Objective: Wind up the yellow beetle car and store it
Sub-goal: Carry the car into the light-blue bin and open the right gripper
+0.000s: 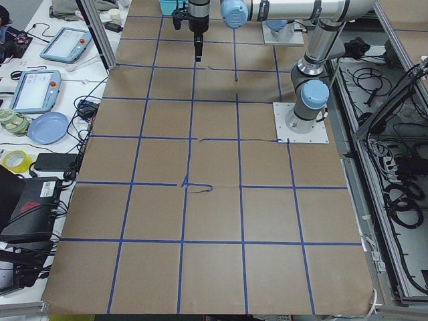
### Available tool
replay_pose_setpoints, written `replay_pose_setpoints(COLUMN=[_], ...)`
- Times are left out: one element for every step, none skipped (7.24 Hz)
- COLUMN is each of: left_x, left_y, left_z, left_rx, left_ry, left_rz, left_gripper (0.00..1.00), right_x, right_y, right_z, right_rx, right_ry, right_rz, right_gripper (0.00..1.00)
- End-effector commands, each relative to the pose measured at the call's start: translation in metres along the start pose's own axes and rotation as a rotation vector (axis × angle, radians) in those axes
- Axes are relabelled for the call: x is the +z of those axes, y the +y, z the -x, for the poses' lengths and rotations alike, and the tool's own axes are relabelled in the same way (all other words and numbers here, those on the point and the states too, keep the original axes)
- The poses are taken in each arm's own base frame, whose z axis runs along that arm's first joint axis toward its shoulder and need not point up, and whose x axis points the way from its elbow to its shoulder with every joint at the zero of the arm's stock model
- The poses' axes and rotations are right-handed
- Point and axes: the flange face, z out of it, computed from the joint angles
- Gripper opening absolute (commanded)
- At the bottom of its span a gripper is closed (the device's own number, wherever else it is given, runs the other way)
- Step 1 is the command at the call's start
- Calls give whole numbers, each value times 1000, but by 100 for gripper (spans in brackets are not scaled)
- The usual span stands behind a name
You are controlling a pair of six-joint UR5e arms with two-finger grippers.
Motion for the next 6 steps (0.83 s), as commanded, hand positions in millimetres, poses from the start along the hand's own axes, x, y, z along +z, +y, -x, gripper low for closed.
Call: replay_pose_setpoints(left_x=[1,1,1,1,1,3], left_y=[0,0,0,0,0,0], left_z=[0,0,0,0,0,0], left_rx=[1,1,1,1,1,1], left_ry=[-3,-4,-4,-4,-4,-4], left_rz=[2,5,5,5,5,8], left_gripper=[100,100,100,100,100,100], right_x=[26,36,37,10,-44,-95], right_y=[8,7,4,4,-9,-40], right_z=[-4,-2,-2,-4,7,22], right_rx=[-47,-73,-71,-61,-7,111], right_ry=[11,8,21,49,59,76], right_rz=[-9,-16,-45,-24,-27,-93], right_gripper=[25,35,99,100,100,100])
